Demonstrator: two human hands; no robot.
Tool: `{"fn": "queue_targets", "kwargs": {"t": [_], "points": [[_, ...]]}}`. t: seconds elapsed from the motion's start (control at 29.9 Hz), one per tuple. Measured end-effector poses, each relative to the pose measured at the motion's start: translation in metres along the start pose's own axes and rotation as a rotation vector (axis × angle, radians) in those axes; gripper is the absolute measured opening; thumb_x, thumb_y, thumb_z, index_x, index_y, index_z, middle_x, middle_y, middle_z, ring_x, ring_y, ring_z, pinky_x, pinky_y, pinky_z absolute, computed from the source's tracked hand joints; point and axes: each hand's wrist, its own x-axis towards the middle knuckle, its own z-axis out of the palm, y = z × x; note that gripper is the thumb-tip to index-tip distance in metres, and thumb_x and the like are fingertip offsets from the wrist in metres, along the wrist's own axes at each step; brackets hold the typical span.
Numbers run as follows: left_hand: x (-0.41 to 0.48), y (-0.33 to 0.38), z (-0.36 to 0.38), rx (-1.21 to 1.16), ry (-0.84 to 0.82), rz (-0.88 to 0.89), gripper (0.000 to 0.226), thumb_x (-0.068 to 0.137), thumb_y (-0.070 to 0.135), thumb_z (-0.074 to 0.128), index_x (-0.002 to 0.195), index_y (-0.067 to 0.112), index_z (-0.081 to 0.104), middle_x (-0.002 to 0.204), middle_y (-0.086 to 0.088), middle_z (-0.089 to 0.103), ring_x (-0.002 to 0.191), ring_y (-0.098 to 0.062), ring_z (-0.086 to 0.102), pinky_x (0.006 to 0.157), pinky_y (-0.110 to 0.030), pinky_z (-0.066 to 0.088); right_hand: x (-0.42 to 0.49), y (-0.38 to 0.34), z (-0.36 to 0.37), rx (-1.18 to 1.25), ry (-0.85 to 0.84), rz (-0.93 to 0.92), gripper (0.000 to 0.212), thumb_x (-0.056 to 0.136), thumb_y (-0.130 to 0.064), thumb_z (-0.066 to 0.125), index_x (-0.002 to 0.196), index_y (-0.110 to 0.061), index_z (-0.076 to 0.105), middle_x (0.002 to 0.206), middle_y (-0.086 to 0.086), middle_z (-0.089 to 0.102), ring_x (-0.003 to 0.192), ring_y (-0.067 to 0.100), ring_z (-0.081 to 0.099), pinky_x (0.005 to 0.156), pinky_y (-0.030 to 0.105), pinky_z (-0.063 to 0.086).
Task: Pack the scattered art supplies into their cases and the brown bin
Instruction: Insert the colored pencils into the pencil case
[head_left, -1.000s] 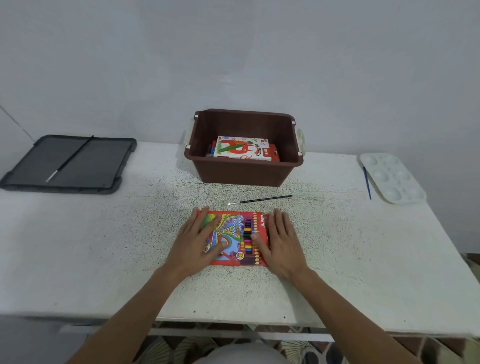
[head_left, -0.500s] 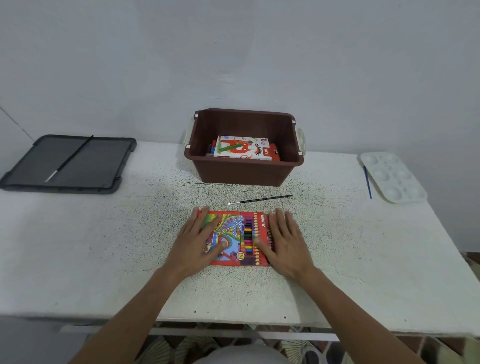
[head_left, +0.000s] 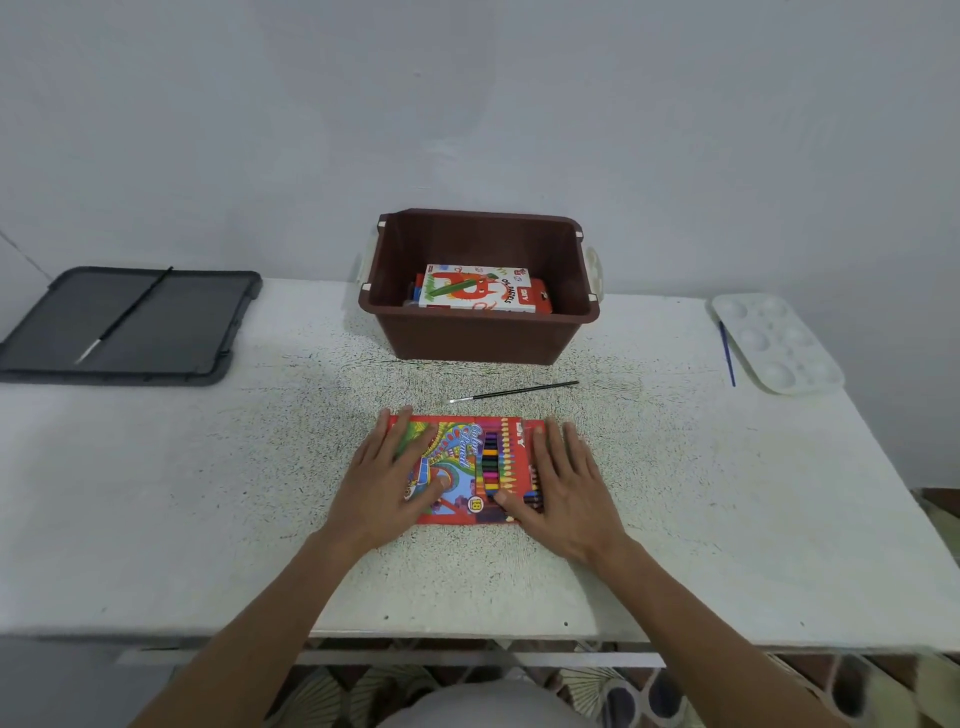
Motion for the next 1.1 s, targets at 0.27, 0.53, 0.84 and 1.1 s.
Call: {"fn": "queue_targets", "kwargs": {"t": [0.27, 0.53, 0.84, 1.1], "points": [[-0.001, 0.002, 0.001, 0.031, 0.003, 0.0, 0.083, 0.085, 0.078, 0.013, 0.155, 0.033, 0.011, 0.162, 0.005, -0.012, 0.147, -0.018, -0.02, 0.114, -0.043, 0.003, -0.011, -0.003, 0.009, -0.047, 0.02, -0.01, 0.111, 0.079, -0.09, 0.006, 0.153, -0.011, -0.016, 0.161, 0.011, -0.018, 0.147, 0.028, -0.022, 0.122, 0.046, -0.005], [-0.001, 0.001, -0.001, 0.012, -0.003, -0.007, 0.085, 0.084, 0.08, 0.014, 0.154, 0.034, 0.012, 0.163, 0.005, -0.009, 0.147, -0.017, -0.019, 0.115, -0.045, 0.006, -0.015, -0.006, 0.007, -0.042, 0.022, -0.013, 0.111, 0.077, -0.091, 0.005, 0.151, -0.012, -0.022, 0.16, 0.01, -0.022, 0.146, 0.025, -0.026, 0.122, 0.043, -0.006], [-0.002, 0.004, -0.001, 0.012, -0.005, -0.014, 0.086, 0.082, 0.081, 0.01, 0.155, 0.034, 0.012, 0.163, 0.005, -0.009, 0.147, -0.018, -0.019, 0.115, -0.043, 0.003, -0.031, -0.014, 0.012, -0.07, 0.032, -0.002, 0.113, 0.08, -0.09, 0.013, 0.153, -0.008, -0.014, 0.161, 0.012, -0.017, 0.148, 0.03, -0.02, 0.122, 0.048, -0.003], [-0.002, 0.006, -0.002, 0.003, 0.0, -0.02, 0.088, 0.08, 0.081, 0.01, 0.154, 0.034, 0.013, 0.163, 0.005, -0.008, 0.147, -0.017, -0.018, 0.113, -0.041, 0.002, -0.032, -0.016, 0.013, -0.073, 0.031, 0.034, 0.11, 0.08, -0.09, 0.012, 0.153, -0.013, -0.016, 0.16, 0.014, -0.02, 0.147, 0.031, -0.023, 0.122, 0.046, -0.005]]}}
